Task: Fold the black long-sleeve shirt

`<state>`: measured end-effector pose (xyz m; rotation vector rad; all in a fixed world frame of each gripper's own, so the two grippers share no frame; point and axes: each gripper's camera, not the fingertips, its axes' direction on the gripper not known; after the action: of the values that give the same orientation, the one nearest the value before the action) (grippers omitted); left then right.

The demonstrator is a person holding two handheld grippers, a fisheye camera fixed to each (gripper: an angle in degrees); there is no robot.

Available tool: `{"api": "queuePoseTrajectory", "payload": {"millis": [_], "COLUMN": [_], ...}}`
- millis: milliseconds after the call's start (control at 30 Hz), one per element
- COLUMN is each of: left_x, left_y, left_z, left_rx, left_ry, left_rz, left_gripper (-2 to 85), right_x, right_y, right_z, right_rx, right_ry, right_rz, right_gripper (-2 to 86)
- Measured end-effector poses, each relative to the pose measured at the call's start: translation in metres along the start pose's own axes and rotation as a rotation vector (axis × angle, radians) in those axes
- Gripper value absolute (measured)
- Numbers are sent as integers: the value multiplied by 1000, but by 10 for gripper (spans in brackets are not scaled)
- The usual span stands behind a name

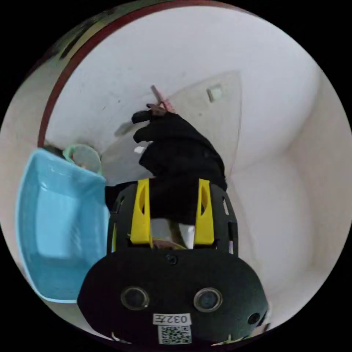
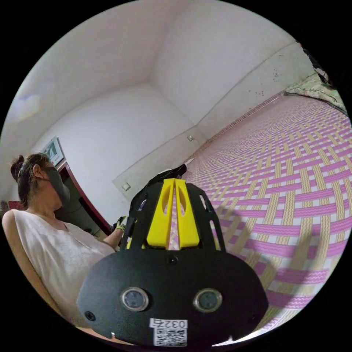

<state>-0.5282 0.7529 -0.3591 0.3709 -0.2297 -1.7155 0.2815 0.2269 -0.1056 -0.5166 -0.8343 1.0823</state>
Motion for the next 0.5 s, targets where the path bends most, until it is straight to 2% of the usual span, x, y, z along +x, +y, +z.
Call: {"api": "queuePoseTrajectory", "payload": {"millis": [100, 200, 367, 433, 500], "left_x": [-25, -18, -8, -5, 17], "left_y": [-32, -44, -38, -29, -15], "left_z": [15, 31, 37, 25, 11], "left_rx": [-35, -121, -185, -145, -133], "left_ry": [126, 109, 132, 206, 363], "left_rz": [-161, -185, -202, -175, -43], "left_gripper": [191, 174, 20, -4, -12], "right_x": [8, 14, 24, 28, 33], "right_y": [-1, -4, -7, -8, -9], "right_z": [-13, -24, -43, -50, -60], "right_rx": [15, 12, 19, 21, 25], "right_ry": [19, 33, 26, 17, 2], "right_rz": [8, 11, 10, 5, 1], "right_gripper": [-10, -10, -10, -10, -10]}}
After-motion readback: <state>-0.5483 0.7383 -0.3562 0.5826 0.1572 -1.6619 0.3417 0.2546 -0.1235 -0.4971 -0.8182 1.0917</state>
